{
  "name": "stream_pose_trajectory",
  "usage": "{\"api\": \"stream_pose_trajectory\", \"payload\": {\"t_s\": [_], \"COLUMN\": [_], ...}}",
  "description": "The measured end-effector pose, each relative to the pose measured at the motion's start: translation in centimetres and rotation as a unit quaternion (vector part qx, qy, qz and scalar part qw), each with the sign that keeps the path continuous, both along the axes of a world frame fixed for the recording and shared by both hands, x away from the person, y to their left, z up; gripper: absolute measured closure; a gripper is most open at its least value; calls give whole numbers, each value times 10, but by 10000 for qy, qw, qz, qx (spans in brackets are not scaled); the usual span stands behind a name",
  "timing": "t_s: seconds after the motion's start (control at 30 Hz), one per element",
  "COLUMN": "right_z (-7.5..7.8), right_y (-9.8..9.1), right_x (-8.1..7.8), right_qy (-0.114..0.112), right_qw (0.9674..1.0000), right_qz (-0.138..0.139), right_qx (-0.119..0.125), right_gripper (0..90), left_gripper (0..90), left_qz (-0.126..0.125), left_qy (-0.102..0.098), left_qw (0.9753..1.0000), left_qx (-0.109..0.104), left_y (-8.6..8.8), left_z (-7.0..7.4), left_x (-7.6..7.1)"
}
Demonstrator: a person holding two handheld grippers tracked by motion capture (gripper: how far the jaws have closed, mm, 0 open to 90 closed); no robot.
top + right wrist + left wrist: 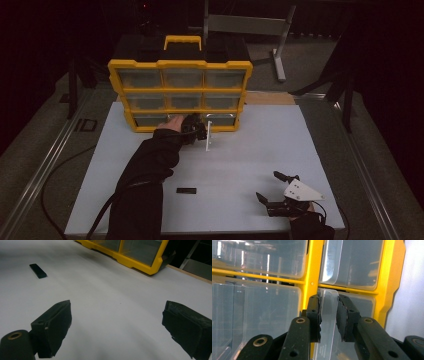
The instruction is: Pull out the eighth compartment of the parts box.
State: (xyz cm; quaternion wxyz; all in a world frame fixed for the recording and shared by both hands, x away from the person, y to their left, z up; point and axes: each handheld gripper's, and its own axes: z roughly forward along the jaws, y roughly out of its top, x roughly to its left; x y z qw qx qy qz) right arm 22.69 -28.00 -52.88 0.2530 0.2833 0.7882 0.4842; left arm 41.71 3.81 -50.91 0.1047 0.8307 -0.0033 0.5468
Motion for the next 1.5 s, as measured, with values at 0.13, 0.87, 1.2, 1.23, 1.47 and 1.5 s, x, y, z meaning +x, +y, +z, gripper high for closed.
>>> {"api": "stream_pose_trajectory", "payload": {"t_s": [0.13,0.87,1.2,1.23,1.47,1.5], "right_z": [-1,0,0,0,1,1], "right_y": [-1,-1,0,0,0,0], "right_x": [1,0,0,0,0,0], "right_qy": [16,6,-4,0,-12,-10], "right_qw": [10000,10000,10000,10000,10000,10000], "right_qz": [-10,-21,-21,-18,-17,-17], "right_qx": [-6,20,20,30,12,11], "right_gripper": [89,89,89,89,89,89], "left_gripper": [744,753,753,753,754,754], "left_qz": [-19,-147,-182,-188,-199,-203], "left_qy": [28,214,261,267,271,270], "left_qw": [9999,9993,9990,9990,9990,9989], "left_qx": [113,271,302,301,310,323], "left_y": [0,0,1,1,0,0], "left_z": [2,9,10,10,11,11], "left_x": [0,-6,-14,-15,-21,-21]}}
